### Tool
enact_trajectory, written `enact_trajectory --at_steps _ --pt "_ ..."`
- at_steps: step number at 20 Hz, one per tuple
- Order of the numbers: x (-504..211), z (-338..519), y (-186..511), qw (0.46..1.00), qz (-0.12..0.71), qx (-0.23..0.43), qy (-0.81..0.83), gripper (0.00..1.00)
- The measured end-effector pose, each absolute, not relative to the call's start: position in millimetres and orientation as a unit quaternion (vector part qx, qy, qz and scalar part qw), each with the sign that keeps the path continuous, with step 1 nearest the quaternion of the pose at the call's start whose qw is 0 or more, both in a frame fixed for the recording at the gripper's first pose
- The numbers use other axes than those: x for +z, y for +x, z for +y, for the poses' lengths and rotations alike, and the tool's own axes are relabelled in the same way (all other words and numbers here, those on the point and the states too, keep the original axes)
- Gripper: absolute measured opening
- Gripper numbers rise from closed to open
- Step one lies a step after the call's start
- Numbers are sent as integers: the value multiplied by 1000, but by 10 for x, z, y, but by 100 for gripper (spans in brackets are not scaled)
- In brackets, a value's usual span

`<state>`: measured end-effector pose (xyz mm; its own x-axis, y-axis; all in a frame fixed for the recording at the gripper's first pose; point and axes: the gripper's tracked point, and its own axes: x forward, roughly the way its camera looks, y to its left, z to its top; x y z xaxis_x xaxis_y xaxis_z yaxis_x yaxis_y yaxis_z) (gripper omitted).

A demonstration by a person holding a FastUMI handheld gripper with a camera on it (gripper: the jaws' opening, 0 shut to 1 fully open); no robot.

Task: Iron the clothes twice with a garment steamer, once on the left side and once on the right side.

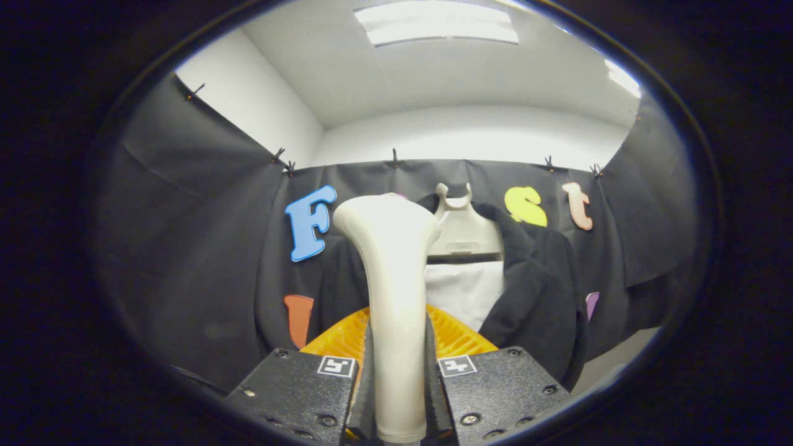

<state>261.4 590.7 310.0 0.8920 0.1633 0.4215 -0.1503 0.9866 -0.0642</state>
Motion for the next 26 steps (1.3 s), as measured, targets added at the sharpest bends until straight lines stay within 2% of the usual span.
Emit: enact_trajectory --at_steps 6,15,26 --pt "2995 5978 2761 972 -223 58 -57 36" --pt "2477 5948 2868 980 -174 38 -91 35" --pt "1918 5768 2680 989 -117 31 -89 36"
